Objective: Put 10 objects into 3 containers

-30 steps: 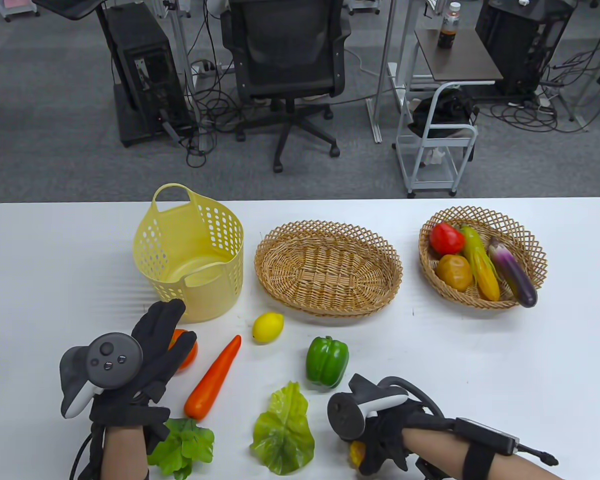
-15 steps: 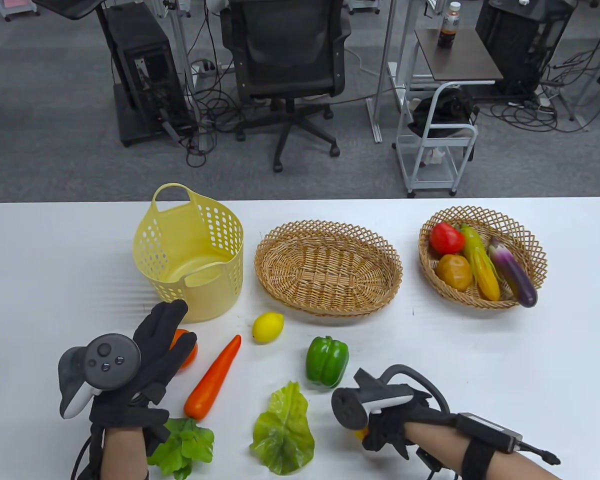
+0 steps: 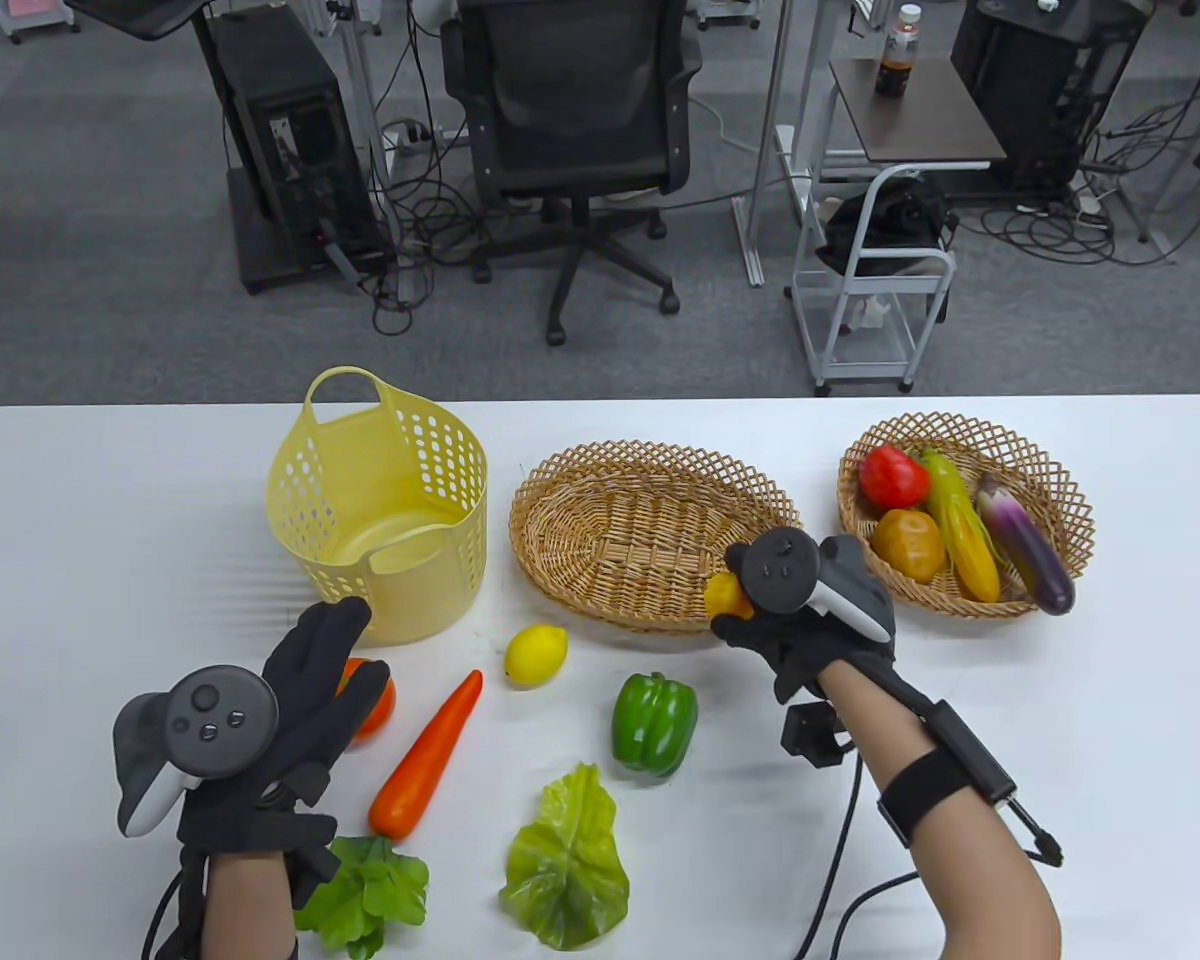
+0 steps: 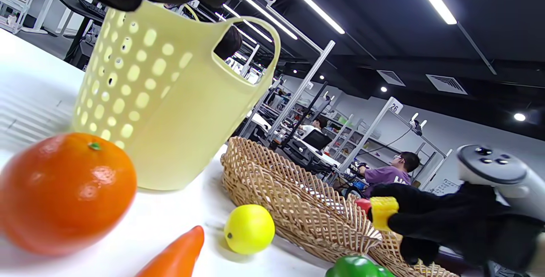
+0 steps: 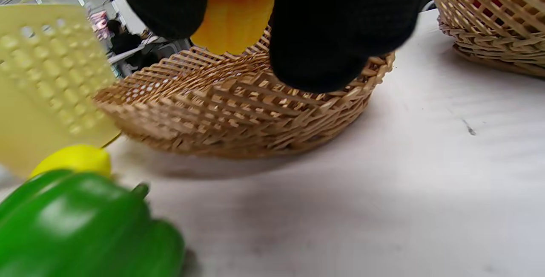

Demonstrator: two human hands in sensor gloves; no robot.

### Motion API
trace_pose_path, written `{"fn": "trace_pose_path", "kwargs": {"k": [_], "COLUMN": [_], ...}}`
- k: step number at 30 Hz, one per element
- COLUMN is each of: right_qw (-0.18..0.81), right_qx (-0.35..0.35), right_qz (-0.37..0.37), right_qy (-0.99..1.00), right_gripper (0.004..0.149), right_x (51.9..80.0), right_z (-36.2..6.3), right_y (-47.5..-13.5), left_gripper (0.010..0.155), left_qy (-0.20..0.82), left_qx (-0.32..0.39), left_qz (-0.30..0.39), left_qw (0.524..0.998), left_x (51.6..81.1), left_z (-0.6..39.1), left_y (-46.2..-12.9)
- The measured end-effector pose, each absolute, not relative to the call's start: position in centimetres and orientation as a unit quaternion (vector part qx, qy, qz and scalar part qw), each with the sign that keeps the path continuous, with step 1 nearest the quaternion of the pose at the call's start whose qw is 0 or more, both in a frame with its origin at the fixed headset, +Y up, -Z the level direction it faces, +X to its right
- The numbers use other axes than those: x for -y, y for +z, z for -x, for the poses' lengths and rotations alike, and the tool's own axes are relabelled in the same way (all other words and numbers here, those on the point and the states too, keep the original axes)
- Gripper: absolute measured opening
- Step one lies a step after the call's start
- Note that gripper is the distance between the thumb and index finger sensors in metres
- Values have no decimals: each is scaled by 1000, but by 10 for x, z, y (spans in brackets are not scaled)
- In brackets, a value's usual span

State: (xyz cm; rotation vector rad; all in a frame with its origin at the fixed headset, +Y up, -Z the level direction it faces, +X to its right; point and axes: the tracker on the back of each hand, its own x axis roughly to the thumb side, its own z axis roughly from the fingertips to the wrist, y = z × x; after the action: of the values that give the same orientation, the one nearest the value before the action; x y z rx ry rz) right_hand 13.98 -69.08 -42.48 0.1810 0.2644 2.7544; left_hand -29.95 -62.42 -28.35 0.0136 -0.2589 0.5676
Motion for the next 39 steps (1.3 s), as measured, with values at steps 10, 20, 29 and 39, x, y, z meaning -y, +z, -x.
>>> {"fn": "trace_pose_path", "kwargs": {"k": [10, 20, 29, 39], "right_qw": [181, 176, 137, 51], "right_qx": [-141, -158, -79, -239], "right_qz": [2, -4, -95, -238], "right_qy": [973, 972, 983, 940], "right_gripper": [79, 85, 83, 92], "right_x": [717, 719, 690, 703], "right_z": [-144, -148, -129, -59], "right_y": [-454, -449, -404, -347], "left_gripper": [73, 74, 74, 74], "left_qy": [275, 277, 282, 295], "left_qx": [114, 115, 125, 143], "left_qz": [2, 4, -2, -15], "left_qw": [955, 954, 951, 945], "left_x": [630, 631, 628, 622], "left_z": [308, 306, 304, 305], "left_y": [-289, -289, -286, -279]}}
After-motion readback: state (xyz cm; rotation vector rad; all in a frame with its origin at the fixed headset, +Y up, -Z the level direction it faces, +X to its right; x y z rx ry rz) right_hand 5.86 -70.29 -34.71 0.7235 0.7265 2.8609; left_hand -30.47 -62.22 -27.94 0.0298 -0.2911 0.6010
